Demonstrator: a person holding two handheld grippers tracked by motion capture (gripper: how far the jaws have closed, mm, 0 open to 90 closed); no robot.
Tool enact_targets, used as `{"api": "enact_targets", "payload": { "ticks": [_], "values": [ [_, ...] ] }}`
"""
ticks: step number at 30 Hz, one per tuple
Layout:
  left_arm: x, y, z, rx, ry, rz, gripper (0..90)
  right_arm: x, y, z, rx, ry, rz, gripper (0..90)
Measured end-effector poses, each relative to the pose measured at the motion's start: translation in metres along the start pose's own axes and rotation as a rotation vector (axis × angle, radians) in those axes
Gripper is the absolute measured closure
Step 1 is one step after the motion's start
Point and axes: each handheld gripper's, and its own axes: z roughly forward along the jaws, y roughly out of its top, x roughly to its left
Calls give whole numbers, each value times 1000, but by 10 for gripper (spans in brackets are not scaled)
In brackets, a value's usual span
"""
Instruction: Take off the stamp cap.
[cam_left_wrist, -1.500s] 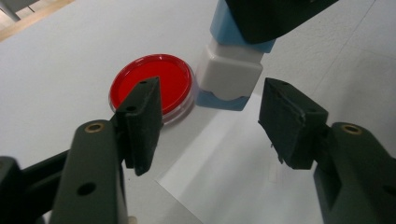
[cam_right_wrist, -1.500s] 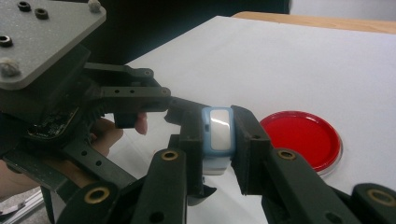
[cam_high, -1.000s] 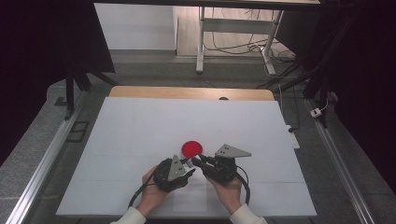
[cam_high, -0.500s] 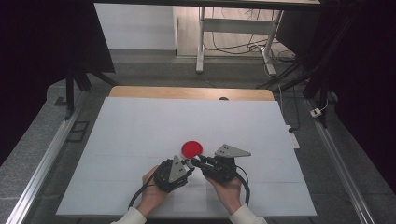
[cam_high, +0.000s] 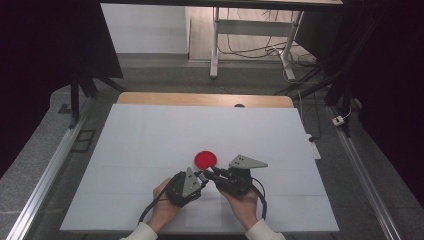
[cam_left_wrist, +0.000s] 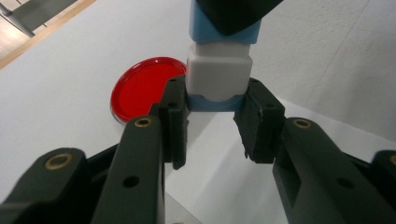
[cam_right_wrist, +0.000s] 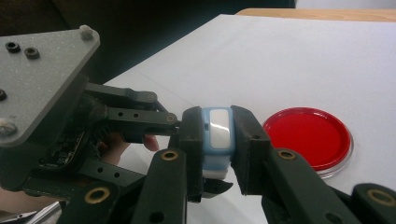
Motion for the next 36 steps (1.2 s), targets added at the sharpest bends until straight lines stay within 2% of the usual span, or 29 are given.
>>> {"api": "enact_targets", "payload": {
  "ticks": [12,27,36],
  "values": [
    [-1,0,-1,2,2,14,657,0,1,0,3,0,-1,750],
    [-1,0,-1,-3,-3,2,658,0,1,-1,1,-3,-10,750],
    [0,-1,0,21,-21,10,659,-1,0,0,21,-2,-14,749]
  ]
}}
